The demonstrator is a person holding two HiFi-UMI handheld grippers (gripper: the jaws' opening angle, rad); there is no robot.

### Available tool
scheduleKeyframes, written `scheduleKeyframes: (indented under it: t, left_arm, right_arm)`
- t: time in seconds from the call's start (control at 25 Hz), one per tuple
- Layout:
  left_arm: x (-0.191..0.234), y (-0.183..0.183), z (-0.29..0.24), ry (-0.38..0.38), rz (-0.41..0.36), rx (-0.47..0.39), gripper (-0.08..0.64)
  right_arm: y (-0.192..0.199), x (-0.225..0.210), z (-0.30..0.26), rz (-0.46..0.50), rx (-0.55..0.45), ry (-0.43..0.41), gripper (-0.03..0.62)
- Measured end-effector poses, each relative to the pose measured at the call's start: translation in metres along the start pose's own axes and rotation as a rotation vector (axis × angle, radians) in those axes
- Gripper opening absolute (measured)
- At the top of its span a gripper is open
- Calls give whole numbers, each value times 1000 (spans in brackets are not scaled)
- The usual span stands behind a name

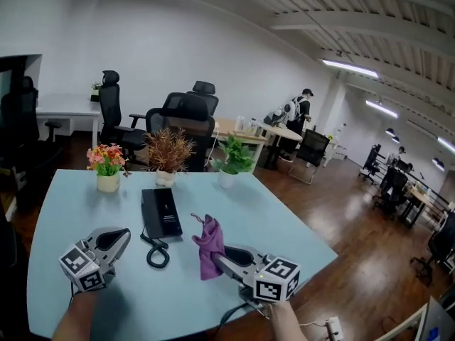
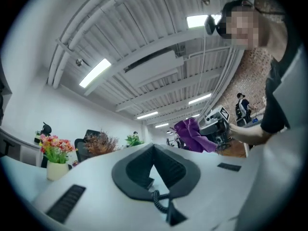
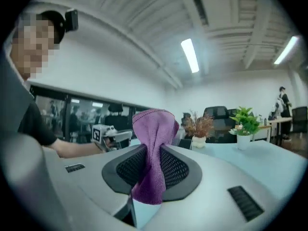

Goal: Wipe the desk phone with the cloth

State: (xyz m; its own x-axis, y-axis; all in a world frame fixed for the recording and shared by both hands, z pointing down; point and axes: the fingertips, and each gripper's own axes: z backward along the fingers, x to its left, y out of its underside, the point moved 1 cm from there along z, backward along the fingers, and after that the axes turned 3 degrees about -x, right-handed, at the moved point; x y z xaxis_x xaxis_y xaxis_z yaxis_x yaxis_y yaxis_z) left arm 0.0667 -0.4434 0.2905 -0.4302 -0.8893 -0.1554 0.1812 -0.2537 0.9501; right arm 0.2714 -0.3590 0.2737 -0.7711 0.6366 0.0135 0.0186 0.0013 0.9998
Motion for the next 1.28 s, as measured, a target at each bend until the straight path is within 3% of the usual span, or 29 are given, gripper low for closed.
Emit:
scheduleKeyframes:
  t: [0.12, 0.24, 0.32, 0.4, 0.52, 0.68, 0.8, 1.04, 1.28]
  left_arm:
    - [-62, -42, -1, 50, -52, -26, -6]
    - [-139, -89, 9, 101, -124, -34, -6]
    - [-189, -117, 27, 121, -120, -71, -6]
    - [-241, -136, 51, 133, -98, -114, -6]
    - [-300, -145, 82, 140, -91, -128, -8]
    - [-317, -153, 98, 111, -76, -114, -8]
    - [-341, -173, 120, 122, -32, -126, -6]
    - [-430, -180, 181, 165, 8, -88, -8]
    - [-480, -224, 239, 204, 28, -159, -8]
  right_arm:
    - [-25, 30, 93, -95, -202, 50, 72]
    - [-51, 62, 177, -167, -406, 42, 72]
    - [-66, 82, 218, -192, -483, 26, 72]
    - [-79, 103, 255, -153, -527, 47, 72]
    - [-85, 128, 295, -107, -572, 68, 74]
    - [-91, 149, 292, -171, -619, -8, 74]
    - [-90, 179, 301, -158, -599, -2, 74]
    - [-78, 254, 360, -127, -589, 36, 74]
    - [-97, 352, 395, 0, -631, 35, 74]
